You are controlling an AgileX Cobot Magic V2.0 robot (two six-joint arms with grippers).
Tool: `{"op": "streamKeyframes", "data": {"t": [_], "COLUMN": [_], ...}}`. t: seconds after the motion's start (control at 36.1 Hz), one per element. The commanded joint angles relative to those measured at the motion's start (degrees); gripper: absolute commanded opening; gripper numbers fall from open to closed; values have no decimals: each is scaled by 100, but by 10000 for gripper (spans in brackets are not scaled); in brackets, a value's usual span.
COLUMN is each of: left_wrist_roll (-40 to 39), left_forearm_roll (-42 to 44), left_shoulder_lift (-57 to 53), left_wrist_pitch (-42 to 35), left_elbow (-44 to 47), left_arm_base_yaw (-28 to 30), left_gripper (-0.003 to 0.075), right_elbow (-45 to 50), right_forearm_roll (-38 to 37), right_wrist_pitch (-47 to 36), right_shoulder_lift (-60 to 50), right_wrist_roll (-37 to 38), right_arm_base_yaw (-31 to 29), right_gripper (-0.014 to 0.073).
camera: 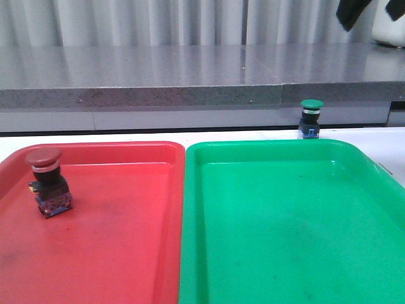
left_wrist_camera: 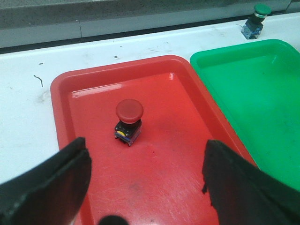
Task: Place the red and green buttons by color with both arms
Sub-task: 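Lower the right gripper onto the green push-button switch and grasp it, then lift the green button and carry it into the green tray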
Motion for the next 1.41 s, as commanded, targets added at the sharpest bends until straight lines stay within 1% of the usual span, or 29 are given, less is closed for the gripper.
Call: {"op": "streamKeyframes", "data": {"t": [0.0,0.08,0.22,0.39,0.58,0.67,0.91,1.0,1.22,1.39], "left_wrist_roll": [3,3,3,3,3,3,3,3,3,3], "left_forearm_roll": [-21,-21,-21,-21,-21,-21,-21,-21,-21,-21], "left_shoulder_lift": [6,6,6,6,6,6,6,6,6,6], "left_wrist_pitch": [-393,-393,-395,-395,-405,-405,-416,-416,-416,-416], "left_elbow": [-152,-152,-152,-152,-152,-152,-152,-152,-152,-152], "left_arm_base_yaw": [-58,-58,-58,-58,-58,-58,-58,-58,-58,-58], "left_gripper": [493,493,493,493,493,493,493,493,493,493], "right_elbow": [-559,-889,-1119,-1220,-1220,-1220,-1220,-1220,-1220,-1212], "right_forearm_roll": [118,224,224,333,440,440,440,440,440,440], "right_wrist_pitch": [-359,-486,-772,-1148,-1567,-1610,-1730,-1735,-1581,-1324], "right_shoulder_lift": [338,881,1531,1988,2224,2296,2317,2317,2171,1758], "right_wrist_roll": [-70,-70,-70,-70,-70,-70,-70,-70,-70,-70], "right_arm_base_yaw": [26,26,26,26,26,26,26,26,26,26], "right_gripper": [554,554,554,554,548,514,310,278,268,268]}}
